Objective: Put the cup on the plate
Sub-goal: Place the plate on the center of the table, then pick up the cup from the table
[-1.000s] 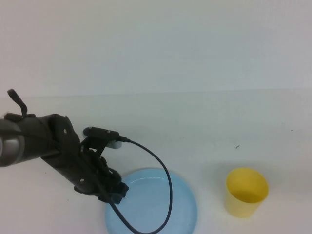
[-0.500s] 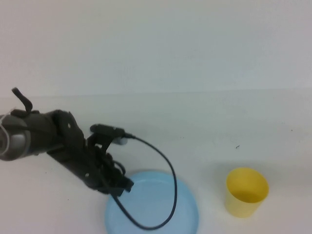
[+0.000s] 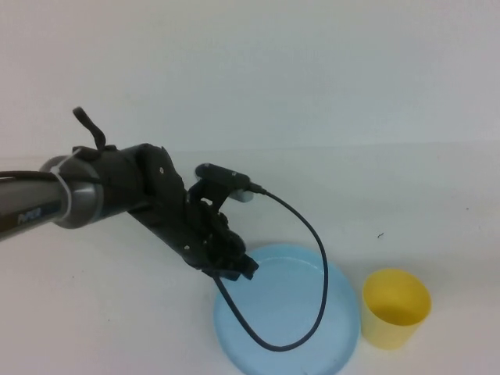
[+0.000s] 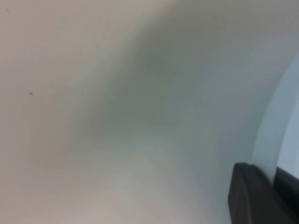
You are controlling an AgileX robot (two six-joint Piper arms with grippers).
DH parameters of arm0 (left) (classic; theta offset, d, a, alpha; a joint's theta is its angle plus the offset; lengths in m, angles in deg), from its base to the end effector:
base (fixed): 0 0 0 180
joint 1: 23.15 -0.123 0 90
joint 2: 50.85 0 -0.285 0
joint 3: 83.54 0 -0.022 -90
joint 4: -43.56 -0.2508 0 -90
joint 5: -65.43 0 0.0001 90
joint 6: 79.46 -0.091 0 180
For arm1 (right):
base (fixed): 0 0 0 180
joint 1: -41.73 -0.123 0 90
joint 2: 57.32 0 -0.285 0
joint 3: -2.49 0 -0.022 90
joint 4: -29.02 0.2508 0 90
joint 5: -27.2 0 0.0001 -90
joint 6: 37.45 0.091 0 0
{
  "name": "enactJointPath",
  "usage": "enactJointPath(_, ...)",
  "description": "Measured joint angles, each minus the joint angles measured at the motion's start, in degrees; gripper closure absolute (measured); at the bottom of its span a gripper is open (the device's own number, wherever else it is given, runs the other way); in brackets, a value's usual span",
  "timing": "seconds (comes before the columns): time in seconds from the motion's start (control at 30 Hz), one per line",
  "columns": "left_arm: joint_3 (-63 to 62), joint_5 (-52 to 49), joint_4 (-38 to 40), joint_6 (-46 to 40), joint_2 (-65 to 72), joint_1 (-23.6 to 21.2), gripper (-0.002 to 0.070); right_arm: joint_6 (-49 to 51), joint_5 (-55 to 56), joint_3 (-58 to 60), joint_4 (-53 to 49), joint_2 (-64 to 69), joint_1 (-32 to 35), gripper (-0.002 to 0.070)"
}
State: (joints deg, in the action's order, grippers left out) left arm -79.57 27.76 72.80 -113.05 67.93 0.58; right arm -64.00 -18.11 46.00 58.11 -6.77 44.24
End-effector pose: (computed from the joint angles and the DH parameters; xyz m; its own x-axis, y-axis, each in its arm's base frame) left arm 0.3500 -0.1836 0.1758 -0.7461 0.5035 -0.4358 0.6266 0.7522 -0.2037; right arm 0.1317 0.0257 0.2863 -0.6917 -0.0545 -0.7201 -0.2644 0.9470 0.1823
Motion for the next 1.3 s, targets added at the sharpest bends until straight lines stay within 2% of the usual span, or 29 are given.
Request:
enactJointPath(0.1,0.0,0.0,-0.3,0.3,1.6,0.1,0.0664,0.0,-0.6,0.0,0.1,1.9,0.0,0.0381)
enactJointPath(0.2,-0.2,0.2,-0.3,0.0,1.9,0.1,0.0603,0.0,-1.0,0.0,0.1,3.8,0.0,0.0381)
enactJointPath(0.3,-0.4,2.2,-0.3,-0.1,1.9,0.1,0.045,0.0,-1.0,0.0,0.1,6.2,0.0,0.0381)
enactJointPath(0.4,-0.5,3.4,-0.2,-0.1,1.9,0.1,0.0269,-0.4,-1.0,-0.1,0.1,9.9,0.0,0.0381)
enactJointPath(0.43,-0.5,3.5,-0.2,-0.1,1.5,-0.2,0.0235,-0.5,-1.0,-0.3,0.1,11.0,0.0,0.0381)
enactJointPath(0.5,-0.7,3.0,-0.2,-0.1,0.0,-1.0,0.0218,-1.0,-1.6,-1.6,0.1,13.6,0.0,0.0381)
enactJointPath(0.6,-0.9,2.7,-0.2,-0.1,-5.1,-1.8,0.0298,-2.1,-3.6,-5.1,0.4,16.8,-0.4,0.0381)
enactJointPath(0.73,-1.0,2.5,-0.1,-0.4,-15.4,-1.7,0.0554,-2.9,-4.9,-11.4,1.5,20.9,-4.2,0.0381)
enactJointPath(0.8,-1.0,1.2,0.0,-2.2,-20.4,-1.2,0.0624,-2.9,-4.9,-15.2,0.8,23.5,-7.2,0.0381)
enactJointPath(0.93,0.3,-2.1,-1.8,-4.9,-29.9,0.1,0.0665,-0.2,-5.4,-21.6,-5.7,30.8,-13.5,0.0367)
enactJointPath(1.1,7.7,-1.9,-4.9,-5.1,-41.5,1.2,0.0672,6.1,-5.8,-27.1,-13.2,40.5,-19.0,0.0257)
enactJointPath(1.2,15.3,2.3,-5.7,-5.1,-48.1,1.2,0.0673,7.4,-5.8,-29.0,-14.1,44.3,-21.2,0.0209)
enactJointPath(1.3,23.6,8.9,-5.7,-5.1,-55.2,1.2,0.0673,7.8,-5.1,-29.6,-14.8,47.4,-22.5,0.0198)
